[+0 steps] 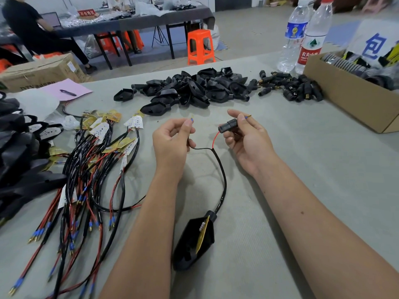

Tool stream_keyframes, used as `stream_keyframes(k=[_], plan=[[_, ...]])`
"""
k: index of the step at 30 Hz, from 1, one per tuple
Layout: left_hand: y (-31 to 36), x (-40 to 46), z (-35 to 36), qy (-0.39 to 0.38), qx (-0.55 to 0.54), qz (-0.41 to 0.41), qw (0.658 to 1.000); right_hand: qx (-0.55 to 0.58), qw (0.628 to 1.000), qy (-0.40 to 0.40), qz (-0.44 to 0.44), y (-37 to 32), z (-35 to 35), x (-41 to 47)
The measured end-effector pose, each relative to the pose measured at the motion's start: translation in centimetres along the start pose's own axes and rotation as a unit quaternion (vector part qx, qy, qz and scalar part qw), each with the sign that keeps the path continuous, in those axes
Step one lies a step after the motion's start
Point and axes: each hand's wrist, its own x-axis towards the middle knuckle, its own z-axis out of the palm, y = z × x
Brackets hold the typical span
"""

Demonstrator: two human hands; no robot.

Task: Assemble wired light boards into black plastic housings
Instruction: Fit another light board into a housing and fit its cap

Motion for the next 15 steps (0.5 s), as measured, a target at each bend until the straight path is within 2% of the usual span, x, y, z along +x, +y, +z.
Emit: stream_keyframes(k=[5,15], plan=[[-0.4,-0.5,0.6,-0.113,0.035,-0.010,0.993,0.005,1.000,-0.002,0.003,0.0,-0.1,0.1],[-1.3,-0.4,1.0,-0.148,0.087,0.018,0.985,0.006,1.000,-0.022,0.011,0.1,-0.2,0.2]])
